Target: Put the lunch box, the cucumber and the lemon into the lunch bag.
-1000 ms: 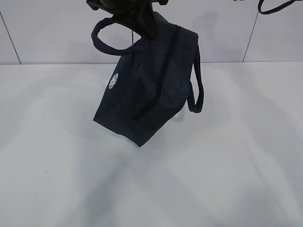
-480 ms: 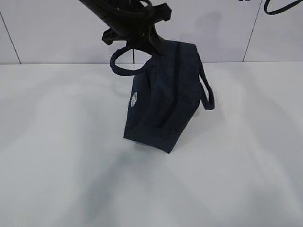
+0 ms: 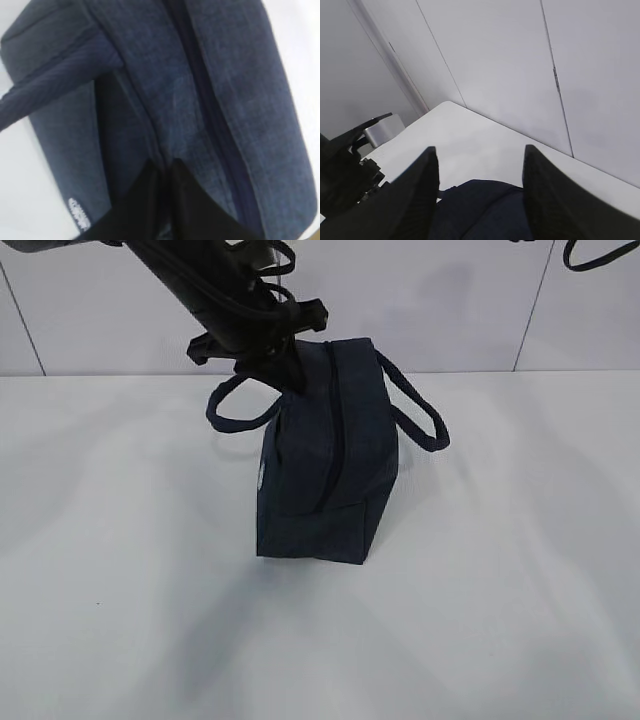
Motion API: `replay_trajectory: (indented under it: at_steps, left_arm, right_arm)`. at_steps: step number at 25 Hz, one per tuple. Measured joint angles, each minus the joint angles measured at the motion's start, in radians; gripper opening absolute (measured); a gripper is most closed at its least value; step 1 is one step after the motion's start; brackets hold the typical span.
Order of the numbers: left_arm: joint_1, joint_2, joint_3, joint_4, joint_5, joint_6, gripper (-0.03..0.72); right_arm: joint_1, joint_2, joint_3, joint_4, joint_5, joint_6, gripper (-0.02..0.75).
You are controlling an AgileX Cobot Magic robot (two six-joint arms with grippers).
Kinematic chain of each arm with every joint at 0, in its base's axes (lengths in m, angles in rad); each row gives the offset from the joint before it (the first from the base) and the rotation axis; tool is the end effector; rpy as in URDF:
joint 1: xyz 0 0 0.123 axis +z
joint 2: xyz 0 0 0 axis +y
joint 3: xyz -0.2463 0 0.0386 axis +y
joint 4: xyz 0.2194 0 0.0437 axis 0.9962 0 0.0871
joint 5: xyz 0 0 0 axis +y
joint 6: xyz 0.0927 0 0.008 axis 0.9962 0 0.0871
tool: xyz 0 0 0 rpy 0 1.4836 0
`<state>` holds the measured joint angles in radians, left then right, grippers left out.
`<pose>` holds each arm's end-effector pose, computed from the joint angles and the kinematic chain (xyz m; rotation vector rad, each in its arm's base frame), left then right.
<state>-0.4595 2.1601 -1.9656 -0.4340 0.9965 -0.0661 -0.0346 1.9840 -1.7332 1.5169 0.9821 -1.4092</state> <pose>0.3755 -0.2225 0.2309 0.3278 2.6940 -0.7253 0.4103 0.0632 0.3084 -0.6065 1.6865 0.9017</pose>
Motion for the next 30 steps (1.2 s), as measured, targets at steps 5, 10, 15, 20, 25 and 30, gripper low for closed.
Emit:
replay_trajectory:
  at_steps: [5,10,15,20,25,30]
  left_arm:
    - [0.000,0.002,0.000,0.057,0.013,-0.002,0.218]
    - [0.000,0.002,0.000,0.086,0.022,-0.002,0.393]
    - [0.000,-0.041,0.000,0.174,0.021,-0.002,0.421]
    - [0.000,-0.148,0.000,0.275,0.008,-0.003,0.424]
    - [0.000,-0.260,0.000,0.327,0.018,-0.005,0.424]
    - [0.000,-0.364,0.000,0.398,0.071,-0.005,0.424]
  right_arm:
    - [0.000,0.000,0.000,-0.009,0.000,0.000,0.411]
    - [0.000,0.000,0.000,-0.017,0.001,0.032,0.410]
    - [0.000,0.000,-0.007,-0.022,-0.030,0.203,0.410]
    - [-0.004,0.000,-0.119,-0.029,-0.053,0.394,0.404]
    - [-0.020,0.000,-0.358,-0.101,-0.074,0.646,0.373]
    - [-0.033,0.000,-0.692,-0.469,-0.070,0.998,0.368]
